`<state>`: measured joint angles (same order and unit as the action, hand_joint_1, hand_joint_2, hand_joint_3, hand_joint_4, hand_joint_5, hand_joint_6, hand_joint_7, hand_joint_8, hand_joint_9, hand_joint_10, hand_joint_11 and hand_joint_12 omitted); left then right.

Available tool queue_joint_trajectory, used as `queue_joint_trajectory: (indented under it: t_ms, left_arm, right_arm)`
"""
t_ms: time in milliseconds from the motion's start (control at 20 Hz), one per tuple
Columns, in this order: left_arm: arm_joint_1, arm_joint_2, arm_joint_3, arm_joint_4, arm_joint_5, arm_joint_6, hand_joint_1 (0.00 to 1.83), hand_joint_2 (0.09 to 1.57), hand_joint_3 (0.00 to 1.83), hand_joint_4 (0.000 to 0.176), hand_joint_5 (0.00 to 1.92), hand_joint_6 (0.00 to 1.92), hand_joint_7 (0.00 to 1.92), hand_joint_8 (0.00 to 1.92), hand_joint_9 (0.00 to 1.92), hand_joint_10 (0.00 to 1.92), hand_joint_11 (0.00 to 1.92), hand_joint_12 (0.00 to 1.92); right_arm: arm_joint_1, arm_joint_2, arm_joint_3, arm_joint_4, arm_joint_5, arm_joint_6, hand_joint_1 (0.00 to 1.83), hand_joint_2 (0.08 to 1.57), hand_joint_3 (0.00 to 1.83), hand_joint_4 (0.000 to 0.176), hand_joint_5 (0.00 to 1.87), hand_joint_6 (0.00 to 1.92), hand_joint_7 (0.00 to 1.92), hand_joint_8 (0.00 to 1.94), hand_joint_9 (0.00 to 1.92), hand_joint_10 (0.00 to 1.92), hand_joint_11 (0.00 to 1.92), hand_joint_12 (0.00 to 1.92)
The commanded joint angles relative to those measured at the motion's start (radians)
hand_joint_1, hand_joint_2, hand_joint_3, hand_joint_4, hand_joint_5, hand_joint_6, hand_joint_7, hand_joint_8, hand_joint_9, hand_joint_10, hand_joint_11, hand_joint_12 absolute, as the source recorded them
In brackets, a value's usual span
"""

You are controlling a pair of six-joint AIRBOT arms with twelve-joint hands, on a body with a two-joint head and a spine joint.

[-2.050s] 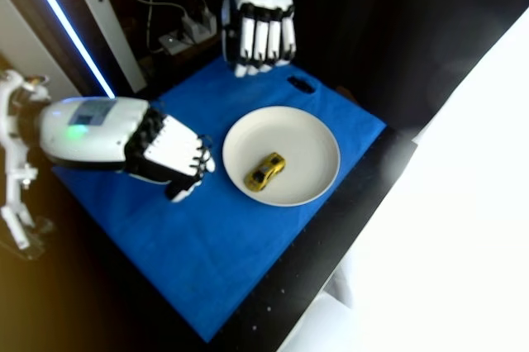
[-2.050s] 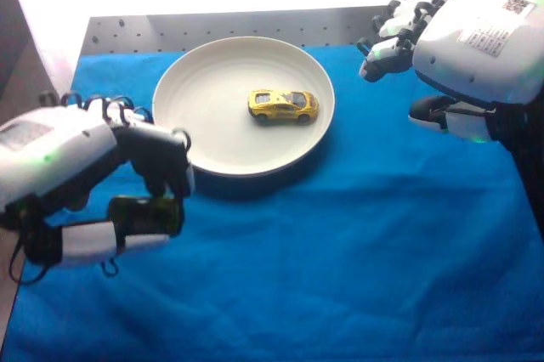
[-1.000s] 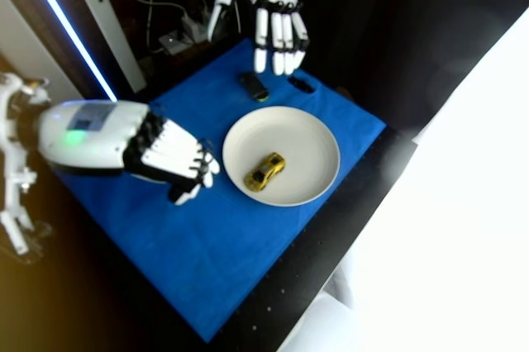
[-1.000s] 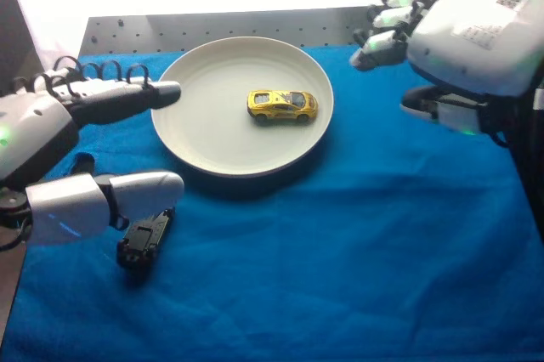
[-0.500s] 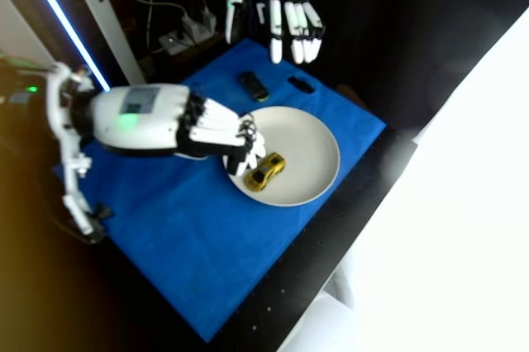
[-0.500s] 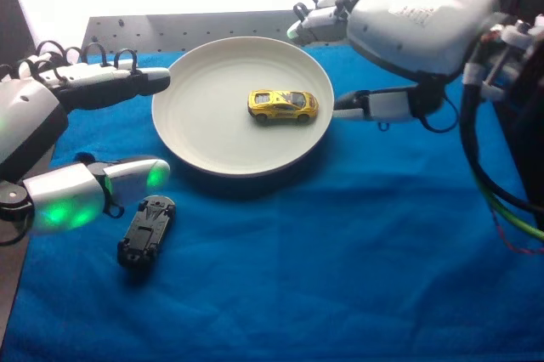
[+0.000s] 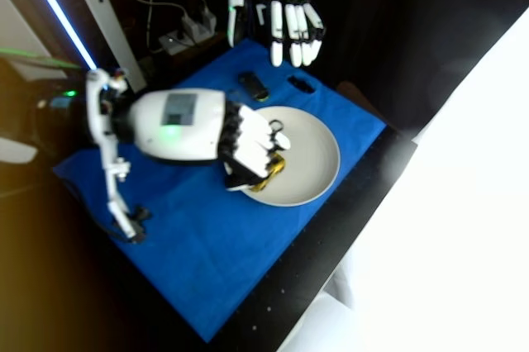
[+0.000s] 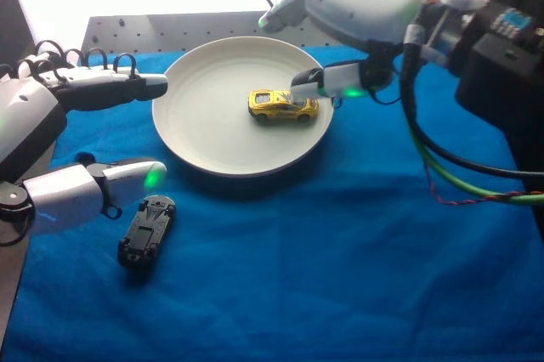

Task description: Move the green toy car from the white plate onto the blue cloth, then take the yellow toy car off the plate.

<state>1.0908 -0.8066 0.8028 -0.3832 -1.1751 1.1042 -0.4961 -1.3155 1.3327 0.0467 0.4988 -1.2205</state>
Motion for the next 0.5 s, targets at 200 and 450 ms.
queue_joint_trajectory:
  t_ms: [200,450]
  left_arm:
    - [-0.005,-0.005,0.004,0.011,-0.127,0.000,0.55,1.08,0.00,0.118,0.56,0.01,0.46,0.01,0.42,0.02,0.00,1.24]
    - [-0.005,-0.005,0.005,0.011,-0.130,0.000,0.51,1.07,0.00,0.123,0.55,0.00,0.45,0.00,0.40,0.01,0.00,1.24]
  right_arm:
    - [0.025,-0.043,0.034,0.010,0.070,0.001,0.80,0.99,0.00,0.000,0.78,0.00,0.85,0.18,0.60,0.93,0.37,1.73]
    - [0.024,-0.074,0.063,0.010,0.035,0.000,0.80,1.00,0.00,0.000,0.81,0.00,0.89,0.07,0.65,0.73,0.35,1.61]
